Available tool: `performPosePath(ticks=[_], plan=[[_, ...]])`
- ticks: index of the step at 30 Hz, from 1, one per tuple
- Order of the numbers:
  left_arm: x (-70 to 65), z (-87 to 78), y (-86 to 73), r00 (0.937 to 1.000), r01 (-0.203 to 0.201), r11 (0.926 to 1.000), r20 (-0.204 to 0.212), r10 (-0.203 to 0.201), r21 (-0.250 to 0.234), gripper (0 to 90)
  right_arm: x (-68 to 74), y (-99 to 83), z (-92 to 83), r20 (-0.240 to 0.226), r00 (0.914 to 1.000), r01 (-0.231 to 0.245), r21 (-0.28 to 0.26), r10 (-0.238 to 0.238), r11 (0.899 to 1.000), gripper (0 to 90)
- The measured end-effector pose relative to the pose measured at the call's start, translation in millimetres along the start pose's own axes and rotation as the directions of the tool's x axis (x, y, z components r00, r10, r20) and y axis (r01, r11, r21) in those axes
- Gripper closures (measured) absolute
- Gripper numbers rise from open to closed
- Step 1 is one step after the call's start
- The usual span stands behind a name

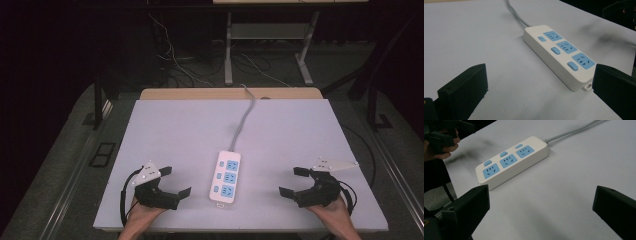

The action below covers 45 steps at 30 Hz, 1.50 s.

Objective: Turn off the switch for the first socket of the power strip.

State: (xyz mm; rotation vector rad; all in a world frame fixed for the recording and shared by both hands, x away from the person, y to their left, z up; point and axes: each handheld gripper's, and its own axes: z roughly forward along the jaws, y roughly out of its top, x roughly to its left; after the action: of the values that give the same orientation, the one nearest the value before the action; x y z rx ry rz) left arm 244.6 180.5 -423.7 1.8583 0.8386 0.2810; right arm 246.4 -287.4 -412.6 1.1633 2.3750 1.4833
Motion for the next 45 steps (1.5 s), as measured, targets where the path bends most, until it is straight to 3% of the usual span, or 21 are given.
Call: performPosePath(ticks=[24,45], plan=[[1.8,-3.3,-0.3,0.9996,0.011,0.9998,0.024,-0.012,0.019,0.0,-1.8,-2.6,1.3,-0.008,1.0,0.006,0.024,-0.006,1.0,0.8],[1.0,-4.8,7.6,0.9988,0.005,0.9972,0.048,-0.009,0.075,0.0,-5.1,-4.6,-1.5,-0.004,0.9999,-0.01,0.031,0.01,0.999,0.8]])
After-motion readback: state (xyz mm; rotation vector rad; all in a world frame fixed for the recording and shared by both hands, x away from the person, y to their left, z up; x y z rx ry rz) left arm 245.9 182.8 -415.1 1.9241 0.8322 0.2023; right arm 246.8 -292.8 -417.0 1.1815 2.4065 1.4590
